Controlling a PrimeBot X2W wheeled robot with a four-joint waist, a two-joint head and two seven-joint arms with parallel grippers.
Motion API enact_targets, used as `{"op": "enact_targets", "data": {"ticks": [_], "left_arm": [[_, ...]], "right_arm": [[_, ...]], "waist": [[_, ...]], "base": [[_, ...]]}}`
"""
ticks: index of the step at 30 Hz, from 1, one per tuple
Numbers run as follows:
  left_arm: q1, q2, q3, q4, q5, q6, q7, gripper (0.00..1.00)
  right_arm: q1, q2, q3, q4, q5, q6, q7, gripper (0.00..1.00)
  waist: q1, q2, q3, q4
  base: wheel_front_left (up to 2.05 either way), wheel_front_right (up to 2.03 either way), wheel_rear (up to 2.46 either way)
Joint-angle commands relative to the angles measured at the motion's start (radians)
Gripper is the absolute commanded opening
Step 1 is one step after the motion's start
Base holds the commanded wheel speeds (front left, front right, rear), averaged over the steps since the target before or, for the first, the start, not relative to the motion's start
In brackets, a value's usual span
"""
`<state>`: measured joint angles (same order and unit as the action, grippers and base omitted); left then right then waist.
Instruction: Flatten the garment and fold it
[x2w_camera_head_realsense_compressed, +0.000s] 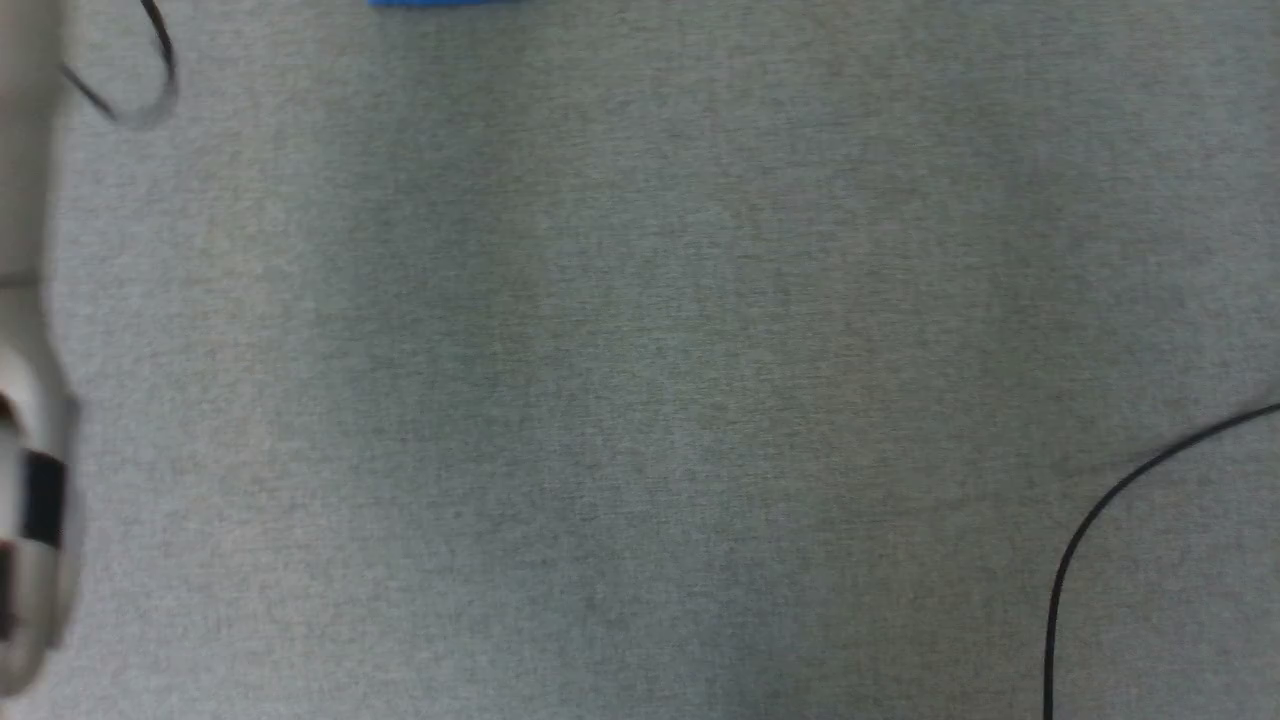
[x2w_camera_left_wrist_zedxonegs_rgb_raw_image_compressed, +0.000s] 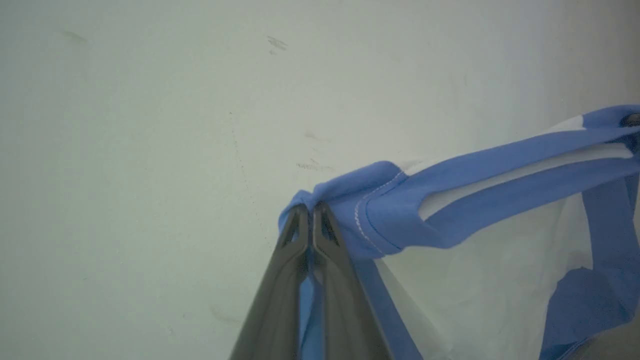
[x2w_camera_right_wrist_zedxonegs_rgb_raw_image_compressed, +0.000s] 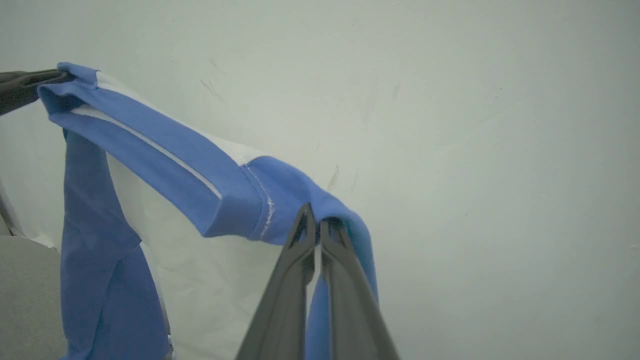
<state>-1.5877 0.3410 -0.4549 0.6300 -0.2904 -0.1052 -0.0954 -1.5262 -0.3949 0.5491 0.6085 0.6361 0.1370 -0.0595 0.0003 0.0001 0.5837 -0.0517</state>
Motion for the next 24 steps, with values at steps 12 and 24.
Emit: {"op": "enact_targets", "data": {"ticks": [12,24], "left_arm": [[0.519,-0.053,-0.085,0.060,-0.071,-0.008,-0.114,0.00],[1.041,-0.015,-0.175,-0.088,-0.145,-0.003,-0.055,0.00]], "right_arm": [[0.441,-0.024,0.165,0.031,0.149,-0.006,-0.107,0.00],[0.844,-0.093,0.256,-0.024,0.277,-0.006,-0.087,0.00]], "waist": [[-0.0003,-0.0001,-0.221,0.053],[-0.0003,-0.0001,-0.455,0.065]], "base": [[0.00,0.00,0.00],[0.00,0.00,0.00]]}}
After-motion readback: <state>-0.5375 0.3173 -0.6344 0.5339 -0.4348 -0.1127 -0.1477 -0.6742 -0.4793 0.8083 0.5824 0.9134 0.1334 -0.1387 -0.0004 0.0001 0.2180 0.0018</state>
